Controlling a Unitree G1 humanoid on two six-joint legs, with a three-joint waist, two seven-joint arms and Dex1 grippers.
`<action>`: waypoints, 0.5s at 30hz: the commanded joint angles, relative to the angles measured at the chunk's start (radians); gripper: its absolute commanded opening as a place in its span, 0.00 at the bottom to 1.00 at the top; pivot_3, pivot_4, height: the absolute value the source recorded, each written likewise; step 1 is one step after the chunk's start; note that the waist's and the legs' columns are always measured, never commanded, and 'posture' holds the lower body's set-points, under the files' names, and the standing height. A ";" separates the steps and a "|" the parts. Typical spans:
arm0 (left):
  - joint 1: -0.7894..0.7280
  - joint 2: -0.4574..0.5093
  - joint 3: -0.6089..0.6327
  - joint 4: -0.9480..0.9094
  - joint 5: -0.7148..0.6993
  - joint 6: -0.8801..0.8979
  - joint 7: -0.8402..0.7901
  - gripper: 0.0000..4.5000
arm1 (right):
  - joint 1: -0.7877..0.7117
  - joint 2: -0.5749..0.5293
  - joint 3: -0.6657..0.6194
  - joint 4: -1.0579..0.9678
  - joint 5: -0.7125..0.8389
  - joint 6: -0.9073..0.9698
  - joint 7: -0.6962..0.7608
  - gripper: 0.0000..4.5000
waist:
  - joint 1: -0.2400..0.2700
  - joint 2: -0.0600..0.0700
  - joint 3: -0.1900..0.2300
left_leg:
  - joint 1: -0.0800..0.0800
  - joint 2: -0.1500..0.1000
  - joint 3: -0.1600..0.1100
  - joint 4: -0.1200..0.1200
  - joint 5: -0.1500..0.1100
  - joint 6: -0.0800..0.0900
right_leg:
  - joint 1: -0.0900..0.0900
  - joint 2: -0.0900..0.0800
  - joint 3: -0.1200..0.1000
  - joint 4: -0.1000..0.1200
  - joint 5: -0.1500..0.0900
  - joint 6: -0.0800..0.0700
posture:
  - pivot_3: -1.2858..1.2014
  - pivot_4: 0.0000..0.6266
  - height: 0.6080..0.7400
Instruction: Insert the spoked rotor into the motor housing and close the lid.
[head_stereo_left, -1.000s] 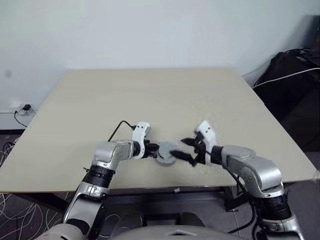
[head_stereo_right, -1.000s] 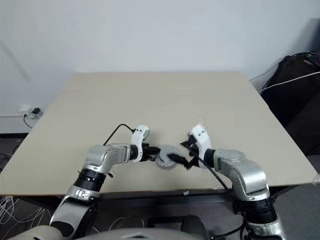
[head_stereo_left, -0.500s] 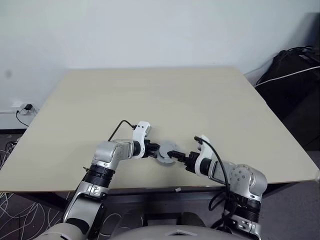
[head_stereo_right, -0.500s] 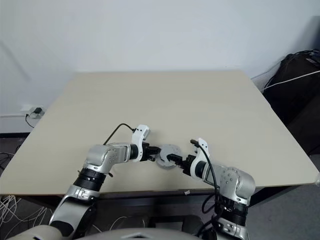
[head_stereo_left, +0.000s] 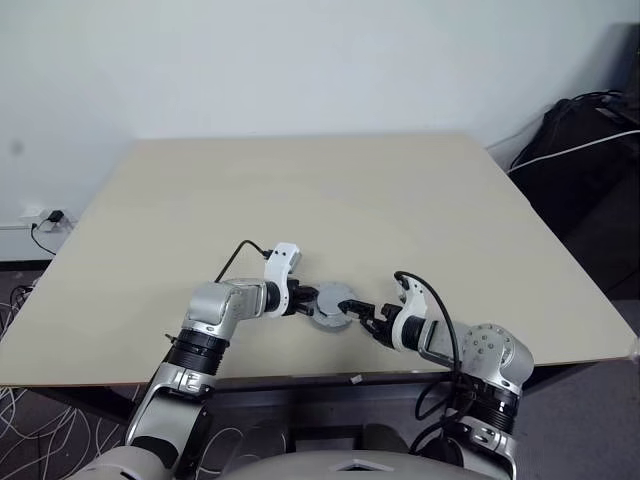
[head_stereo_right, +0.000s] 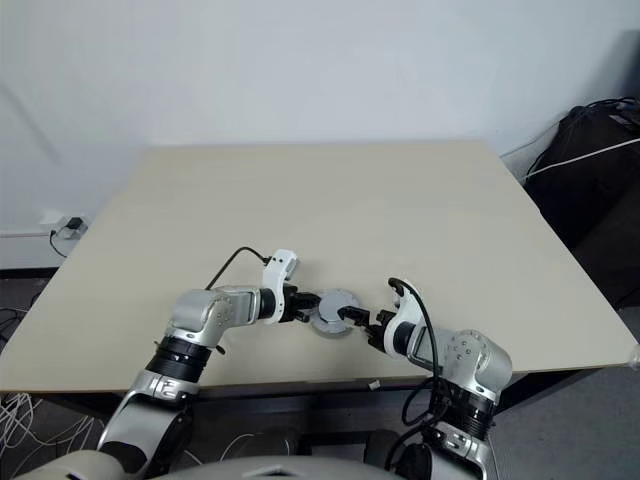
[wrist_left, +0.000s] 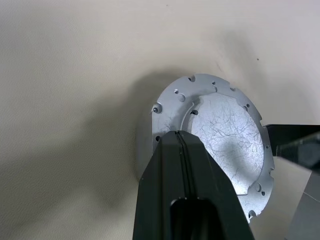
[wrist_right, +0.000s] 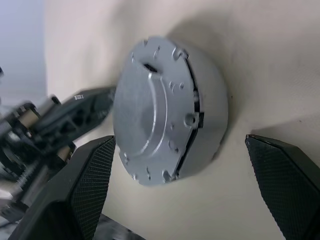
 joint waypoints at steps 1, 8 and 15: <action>0.000 -0.006 -0.014 0.008 0.004 0.003 -0.007 0.00 | -0.035 0.043 -0.040 0.005 0.039 -0.012 -0.008 0.99 | 0.000 0.000 0.000 | 0.000 0.000 0.000 0.000 0.000 0.000 | 0.000 0.000 0.000 0.001 0.000 0.000 | 0.52 0.00 1.00; 0.004 -0.009 -0.014 0.001 0.001 0.009 -0.006 0.00 | -0.064 0.117 -0.096 0.042 0.076 -0.050 -0.055 0.99 | -0.002 0.002 -0.001 | 0.000 0.000 0.000 0.000 0.000 0.000 | -0.001 0.000 0.000 0.002 0.000 0.000 | 0.52 0.00 1.00; 0.005 -0.007 -0.011 0.000 0.000 0.008 -0.006 0.00 | -0.064 0.193 -0.073 0.042 0.141 -0.017 -0.100 0.99 | -0.003 0.003 -0.001 | 0.000 0.000 0.000 0.000 0.000 0.000 | -0.001 0.000 0.001 0.003 0.000 0.000 | 0.52 0.00 1.00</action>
